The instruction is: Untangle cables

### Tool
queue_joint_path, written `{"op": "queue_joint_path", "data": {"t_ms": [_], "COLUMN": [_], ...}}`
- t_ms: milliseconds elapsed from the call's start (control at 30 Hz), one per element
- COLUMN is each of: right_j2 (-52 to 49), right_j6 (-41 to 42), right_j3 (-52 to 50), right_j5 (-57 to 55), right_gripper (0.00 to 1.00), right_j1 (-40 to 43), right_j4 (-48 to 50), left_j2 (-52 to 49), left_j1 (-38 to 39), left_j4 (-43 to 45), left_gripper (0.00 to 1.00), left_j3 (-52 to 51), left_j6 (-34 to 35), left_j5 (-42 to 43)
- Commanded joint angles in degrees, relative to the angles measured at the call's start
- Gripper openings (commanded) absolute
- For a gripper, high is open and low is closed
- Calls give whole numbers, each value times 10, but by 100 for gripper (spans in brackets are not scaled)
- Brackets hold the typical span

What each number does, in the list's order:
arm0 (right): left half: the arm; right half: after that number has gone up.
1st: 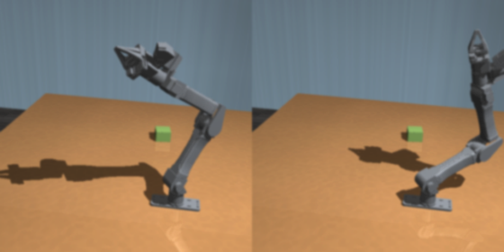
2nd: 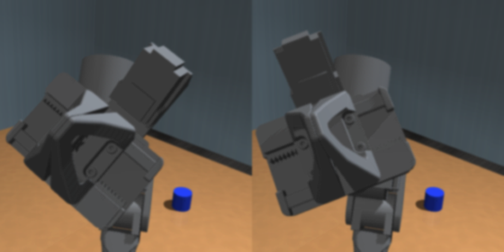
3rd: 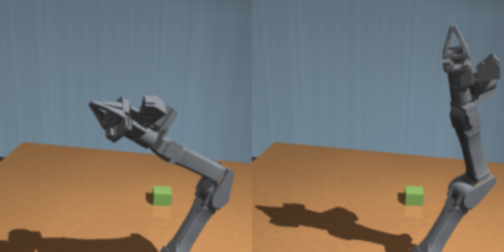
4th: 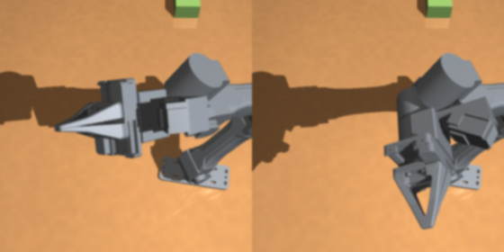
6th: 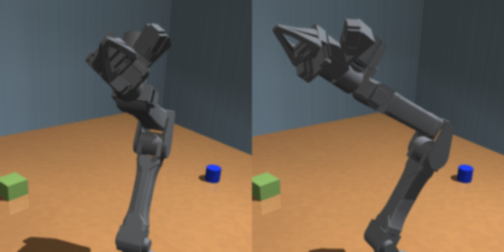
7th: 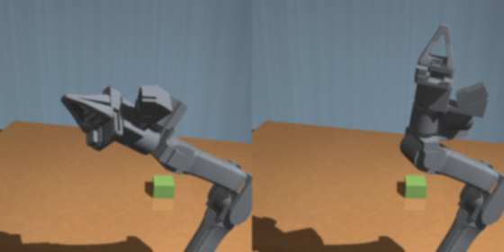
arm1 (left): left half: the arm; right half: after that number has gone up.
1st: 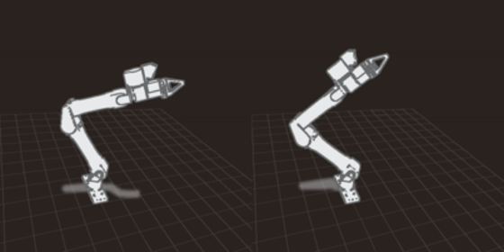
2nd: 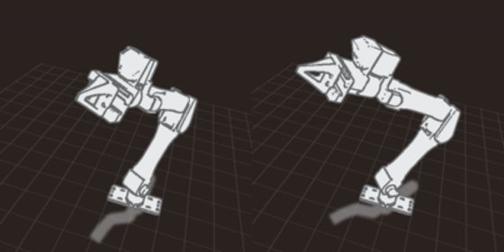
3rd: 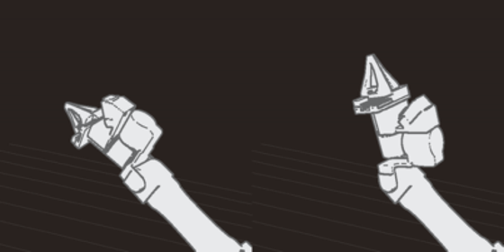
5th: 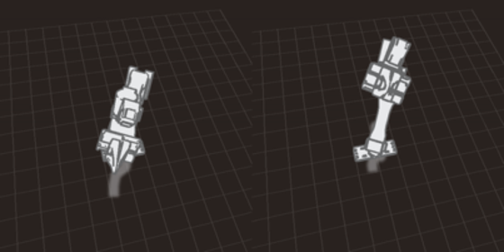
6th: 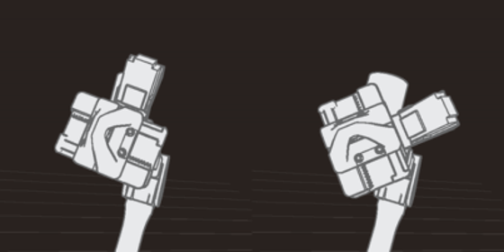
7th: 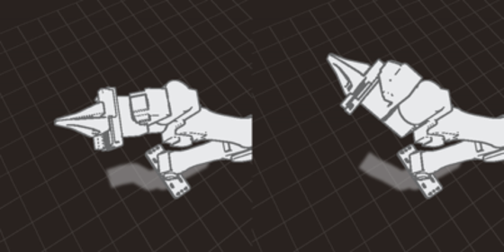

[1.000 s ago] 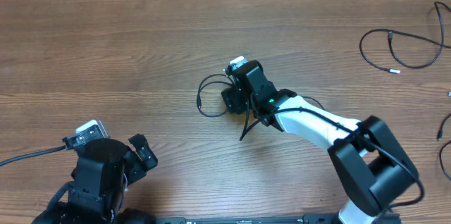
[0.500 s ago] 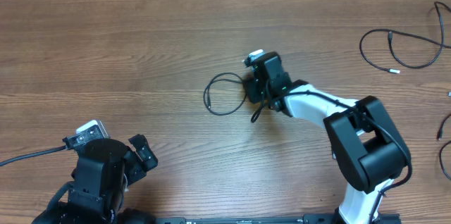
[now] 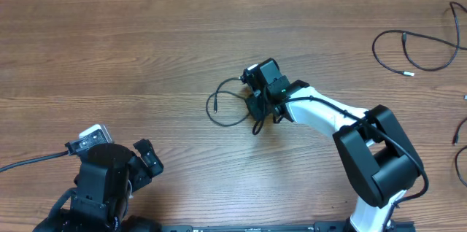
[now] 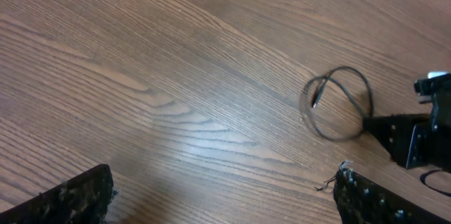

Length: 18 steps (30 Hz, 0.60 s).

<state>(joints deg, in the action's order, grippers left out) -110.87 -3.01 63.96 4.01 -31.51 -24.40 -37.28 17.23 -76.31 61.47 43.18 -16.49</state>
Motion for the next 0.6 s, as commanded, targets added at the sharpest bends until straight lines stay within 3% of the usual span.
{"op": "queue_joint_path", "data": {"t_ms": [0, 200, 400, 567], "right_j2": [-51, -38, -3, 3], "right_j6": [1, 2, 36, 25], "right_j3": [-42, 50, 235, 328], "right_j5": [14, -31, -105, -164], "right_gripper": [4, 4, 4, 4], "right_j1": [14, 68, 144, 217], "right_j4": [-48, -177, -320, -337], "left_j2": [1, 1, 1, 1], "left_j1": [0, 0, 0, 0], "left_j4": [0, 0, 0, 0], "left_gripper": [100, 100, 99, 100], "left_j3": [-3, -3, -3, -3], "left_j6": [7, 7, 7, 7], "left_j5": [0, 0, 0, 0]}}
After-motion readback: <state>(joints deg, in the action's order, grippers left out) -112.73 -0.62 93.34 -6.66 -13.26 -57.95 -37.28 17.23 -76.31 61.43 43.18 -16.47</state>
